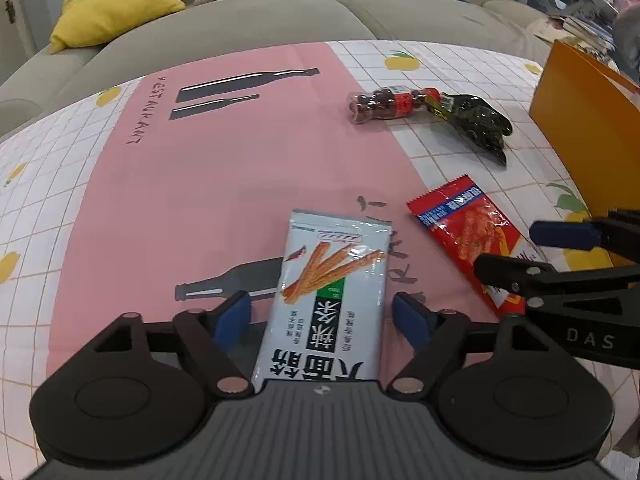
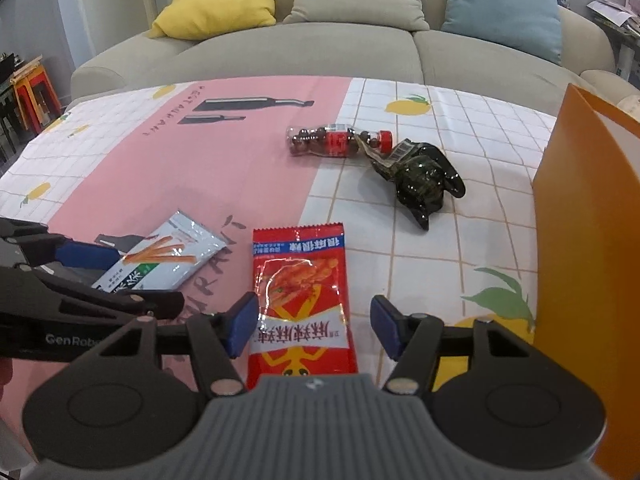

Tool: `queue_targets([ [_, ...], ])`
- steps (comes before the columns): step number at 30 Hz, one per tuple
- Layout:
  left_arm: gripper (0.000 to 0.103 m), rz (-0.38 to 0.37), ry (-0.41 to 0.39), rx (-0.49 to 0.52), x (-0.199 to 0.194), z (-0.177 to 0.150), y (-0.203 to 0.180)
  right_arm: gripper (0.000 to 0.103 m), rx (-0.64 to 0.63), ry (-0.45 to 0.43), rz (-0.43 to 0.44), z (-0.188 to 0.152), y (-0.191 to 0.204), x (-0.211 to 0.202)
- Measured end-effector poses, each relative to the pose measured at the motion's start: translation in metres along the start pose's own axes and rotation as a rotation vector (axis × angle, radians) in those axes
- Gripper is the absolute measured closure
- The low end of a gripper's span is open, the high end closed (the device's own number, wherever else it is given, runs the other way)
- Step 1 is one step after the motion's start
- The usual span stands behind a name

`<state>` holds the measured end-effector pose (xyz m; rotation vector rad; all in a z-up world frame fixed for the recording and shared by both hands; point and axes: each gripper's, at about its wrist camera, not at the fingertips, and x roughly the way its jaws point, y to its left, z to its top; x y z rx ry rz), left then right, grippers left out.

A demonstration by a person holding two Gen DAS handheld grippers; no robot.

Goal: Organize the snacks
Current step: 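Grasp the white breadstick packet with the left tool while the right tool grasps the red spicy-strip packet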

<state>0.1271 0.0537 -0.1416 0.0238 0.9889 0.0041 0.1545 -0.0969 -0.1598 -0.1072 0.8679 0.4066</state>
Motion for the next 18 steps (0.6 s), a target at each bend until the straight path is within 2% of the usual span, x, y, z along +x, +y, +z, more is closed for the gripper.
queue_targets([
  [1, 0.001, 0.007, -0.004, -0.002, 0.0, -0.001, 0.001, 0.043, 0.003, 0.001, 0.005, -0.001, -0.001, 0.001],
  [7, 0.0, 0.03, -0.045, -0.04, -0.001, -0.008, 0.0, 0.042, 0.015, 0.004, 0.031, -0.004, -0.005, 0.003],
  [9, 0.004, 0.026, -0.071, -0.02, -0.001, -0.009, -0.002, 0.041, 0.003, -0.001, 0.038, -0.006, -0.005, 0.002],
  [11, 0.014, 0.006, -0.095, -0.008, -0.002, -0.011, -0.003, 0.041, -0.007, -0.004, 0.042, -0.007, -0.005, 0.002],
  [18, 0.015, -0.001, -0.098, 0.007, -0.001, -0.009, -0.004, 0.036, -0.05, 0.001, 0.035, -0.009, -0.001, 0.003],
])
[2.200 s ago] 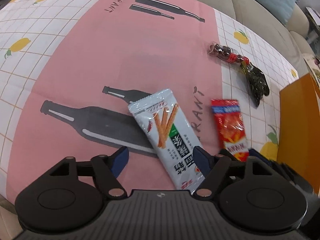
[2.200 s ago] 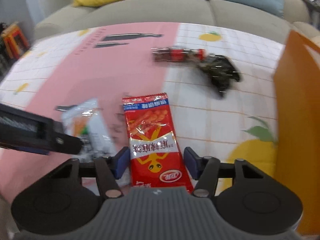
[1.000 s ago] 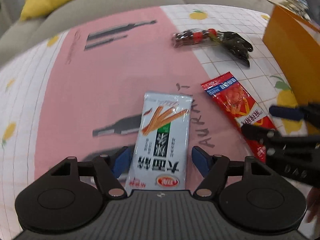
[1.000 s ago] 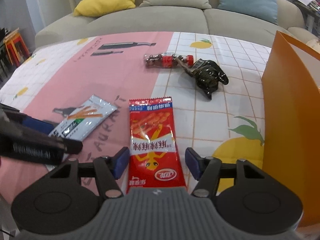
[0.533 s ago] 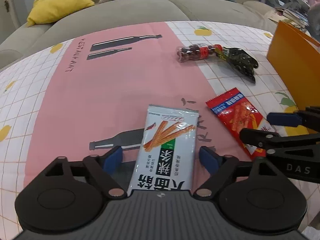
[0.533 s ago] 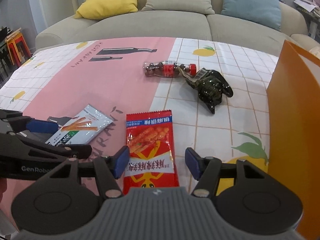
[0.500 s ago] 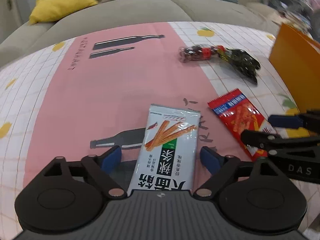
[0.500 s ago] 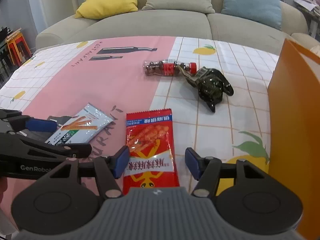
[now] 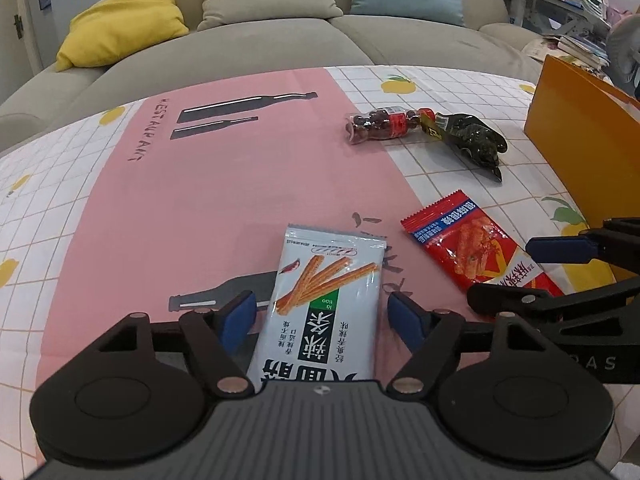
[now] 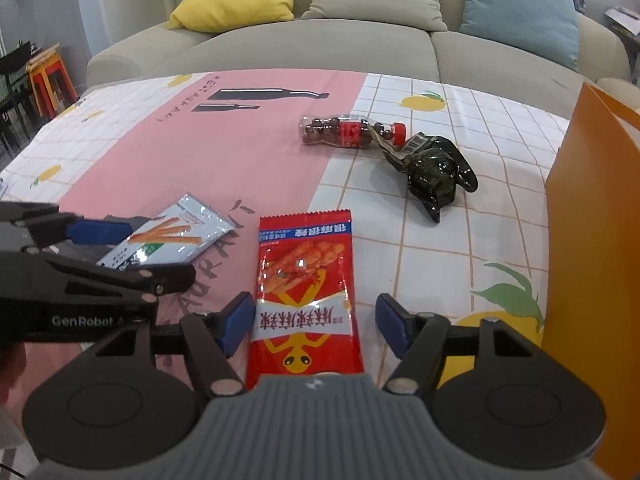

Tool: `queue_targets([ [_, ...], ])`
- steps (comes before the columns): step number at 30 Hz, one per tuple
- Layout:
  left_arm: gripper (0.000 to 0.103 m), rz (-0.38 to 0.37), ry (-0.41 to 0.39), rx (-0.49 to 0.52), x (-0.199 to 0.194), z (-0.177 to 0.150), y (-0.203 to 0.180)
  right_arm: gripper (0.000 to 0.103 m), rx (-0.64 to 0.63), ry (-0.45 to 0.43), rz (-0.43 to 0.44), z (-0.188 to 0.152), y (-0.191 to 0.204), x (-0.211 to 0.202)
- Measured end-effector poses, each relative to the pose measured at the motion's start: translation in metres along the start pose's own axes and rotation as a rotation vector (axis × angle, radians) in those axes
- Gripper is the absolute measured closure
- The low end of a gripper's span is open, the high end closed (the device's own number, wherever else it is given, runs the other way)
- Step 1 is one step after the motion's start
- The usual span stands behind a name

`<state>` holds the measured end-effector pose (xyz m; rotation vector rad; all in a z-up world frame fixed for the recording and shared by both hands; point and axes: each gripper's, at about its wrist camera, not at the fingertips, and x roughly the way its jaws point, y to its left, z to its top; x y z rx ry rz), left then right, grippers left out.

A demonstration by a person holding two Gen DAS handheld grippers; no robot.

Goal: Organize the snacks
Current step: 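Grasp the white breadstick packet with the left tool while the right tool grasps the red spicy-strip packet, then carry both packets into the orange box and open both tools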

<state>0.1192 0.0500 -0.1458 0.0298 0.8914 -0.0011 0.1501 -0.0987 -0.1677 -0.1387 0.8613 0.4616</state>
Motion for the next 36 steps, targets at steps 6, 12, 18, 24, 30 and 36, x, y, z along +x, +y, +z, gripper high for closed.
queue_targets([
  [6, 0.017, 0.004, -0.019, 0.009, -0.001, -0.003, -0.001, 0.035, -0.035, 0.0, -0.015, -0.001, 0.005, 0.002],
  [12, 0.022, -0.009, -0.033, -0.002, -0.002, -0.005, 0.0, 0.036, -0.046, 0.004, -0.027, -0.002, 0.007, 0.002],
  [18, 0.025, -0.019, 0.005, 0.003, -0.002, 0.0, 0.0, 0.038, -0.048, 0.011, -0.032, -0.001, 0.008, 0.002],
  [24, 0.042, -0.014, 0.019, -0.014, -0.003, 0.003, -0.001, 0.055, -0.051, 0.014, -0.036, -0.002, 0.01, -0.001],
  [30, 0.044, -0.018, 0.037, -0.025, -0.008, 0.001, -0.003, 0.06, -0.045, 0.034, -0.043, 0.0, 0.012, -0.002],
  [36, 0.046, -0.025, 0.052, -0.068, -0.022, 0.001, 0.002, 0.067, -0.013, 0.056, -0.034, 0.002, 0.013, -0.01],
])
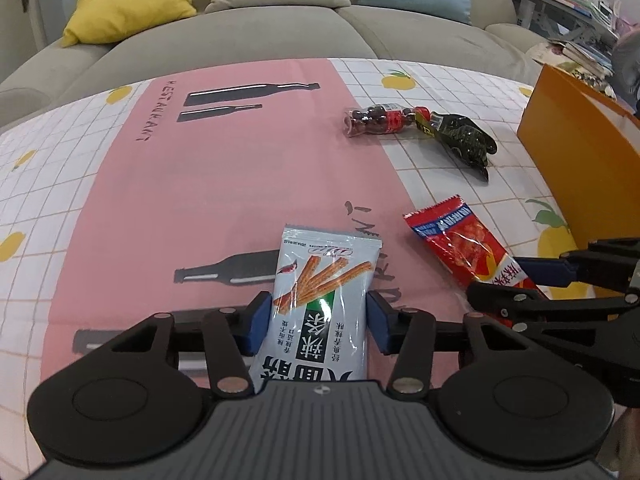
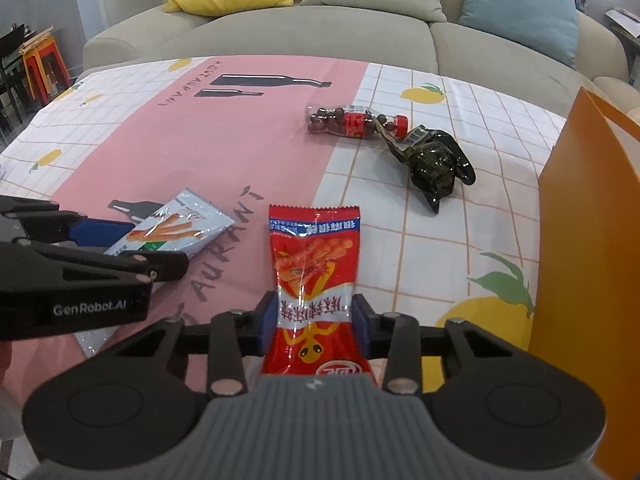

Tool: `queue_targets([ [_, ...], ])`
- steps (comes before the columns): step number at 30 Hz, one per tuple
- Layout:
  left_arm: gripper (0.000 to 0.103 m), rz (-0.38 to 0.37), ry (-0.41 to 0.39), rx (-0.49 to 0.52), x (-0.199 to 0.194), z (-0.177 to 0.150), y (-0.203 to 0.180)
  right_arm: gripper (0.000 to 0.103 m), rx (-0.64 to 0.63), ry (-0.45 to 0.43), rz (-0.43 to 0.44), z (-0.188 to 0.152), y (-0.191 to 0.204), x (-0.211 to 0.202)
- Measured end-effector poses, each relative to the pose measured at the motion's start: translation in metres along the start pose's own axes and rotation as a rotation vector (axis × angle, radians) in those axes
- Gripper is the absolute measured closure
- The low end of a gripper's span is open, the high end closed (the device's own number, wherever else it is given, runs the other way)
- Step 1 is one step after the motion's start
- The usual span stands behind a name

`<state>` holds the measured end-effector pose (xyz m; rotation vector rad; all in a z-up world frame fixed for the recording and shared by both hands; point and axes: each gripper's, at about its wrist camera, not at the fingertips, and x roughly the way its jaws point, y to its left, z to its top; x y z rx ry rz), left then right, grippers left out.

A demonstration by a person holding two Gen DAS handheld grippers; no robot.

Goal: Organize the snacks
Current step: 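Carry both packets into the orange box and open both tools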

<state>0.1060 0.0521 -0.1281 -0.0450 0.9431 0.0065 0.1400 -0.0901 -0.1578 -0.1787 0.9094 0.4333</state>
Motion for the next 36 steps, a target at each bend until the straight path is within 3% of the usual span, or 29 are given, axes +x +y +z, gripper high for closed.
queue_targets([
  [12, 0.046, -0.045, 0.013, -0.099, -0.066, 0.031, 0.001, 0.073, 0.084, -0.045, 0.011, 0.012, -0.014, -0.067],
  [20, 0.046, -0.105, 0.011, -0.05, -0.102, 0.072, -0.038, 0.074, 0.091, -0.128, 0.026, 0.031, -0.038, -0.139],
  [30, 0.046, -0.294, 0.059, 0.097, -0.102, 0.128, -0.121, 0.074, 0.174, -0.117, -0.048, 0.049, -0.129, -0.192],
  [36, 0.046, -0.372, 0.085, 0.285, -0.082, 0.158, -0.185, 0.074, 0.196, -0.048, -0.161, 0.046, -0.195, -0.2],
])
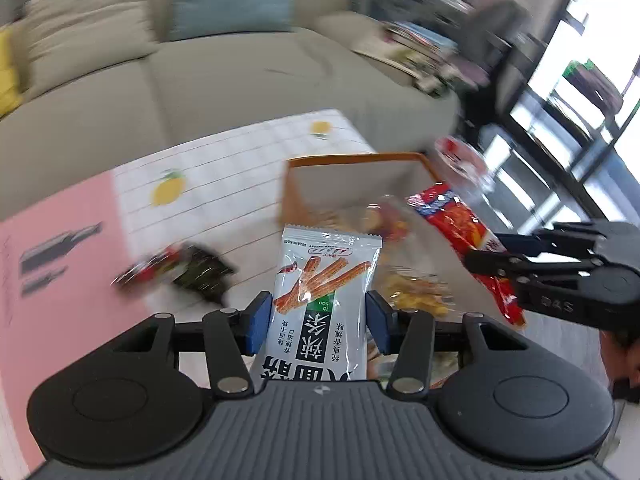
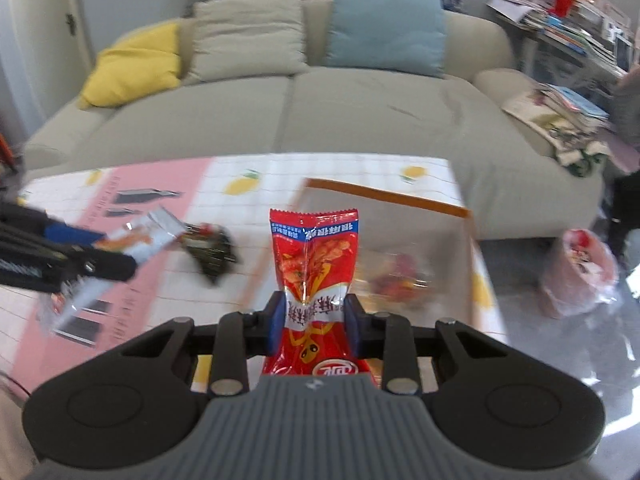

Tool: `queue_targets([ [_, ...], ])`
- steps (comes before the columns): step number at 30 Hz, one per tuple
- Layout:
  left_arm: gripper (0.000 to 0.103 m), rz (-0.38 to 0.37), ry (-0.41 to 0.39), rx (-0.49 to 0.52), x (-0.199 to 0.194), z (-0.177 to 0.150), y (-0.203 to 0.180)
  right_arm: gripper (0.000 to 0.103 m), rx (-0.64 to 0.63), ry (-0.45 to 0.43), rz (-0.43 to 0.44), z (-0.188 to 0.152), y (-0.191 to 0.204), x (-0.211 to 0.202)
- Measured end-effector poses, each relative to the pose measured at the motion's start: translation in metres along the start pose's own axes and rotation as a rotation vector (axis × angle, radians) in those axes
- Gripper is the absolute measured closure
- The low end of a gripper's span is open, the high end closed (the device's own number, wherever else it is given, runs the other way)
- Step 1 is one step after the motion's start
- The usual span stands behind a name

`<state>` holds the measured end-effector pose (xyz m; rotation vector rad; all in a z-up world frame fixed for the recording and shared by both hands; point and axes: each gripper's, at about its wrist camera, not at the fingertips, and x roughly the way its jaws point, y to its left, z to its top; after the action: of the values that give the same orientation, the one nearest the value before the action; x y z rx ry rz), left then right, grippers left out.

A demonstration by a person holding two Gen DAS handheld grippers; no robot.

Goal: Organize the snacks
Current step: 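Carry both packets into the orange box and open both tools, then withdraw both tools from the box back over the table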

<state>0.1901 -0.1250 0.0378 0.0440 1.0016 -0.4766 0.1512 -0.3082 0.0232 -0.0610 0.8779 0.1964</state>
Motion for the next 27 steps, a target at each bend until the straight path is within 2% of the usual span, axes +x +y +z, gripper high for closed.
queue_targets([
  [3, 0.046, -0.015, 0.029, 0.135, 0.026, 0.018, -0.027, 0.074, 0.021, 0.046, -0.023, 0.0, -0.027, 0.009],
  [8, 0.046, -0.042, 0.124, 0.262, 0.07, 0.031, -0.058, 0.074, 0.054, 0.134, -0.012, -0.005, -0.055, 0.036],
  [14, 0.046, -0.019, 0.215, 0.243, 0.117, 0.041, -0.063, 0.074, 0.041, 0.203, -0.002, -0.015, -0.061, 0.06],
  [18, 0.046, 0.003, 0.286, 0.284, 0.144, 0.045, -0.068, 0.074, -0.02, 0.244, -0.003, -0.016, -0.061, 0.081],
  [23, 0.046, 0.032, 0.361, 0.338, 0.168, 0.043, -0.074, 0.073, -0.084, 0.286, -0.003, -0.014, -0.059, 0.099],
  [27, 0.045, 0.033, 0.38, 0.335, 0.175, 0.043, -0.077, 0.072, -0.139, 0.307, -0.026, -0.015, -0.054, 0.112],
])
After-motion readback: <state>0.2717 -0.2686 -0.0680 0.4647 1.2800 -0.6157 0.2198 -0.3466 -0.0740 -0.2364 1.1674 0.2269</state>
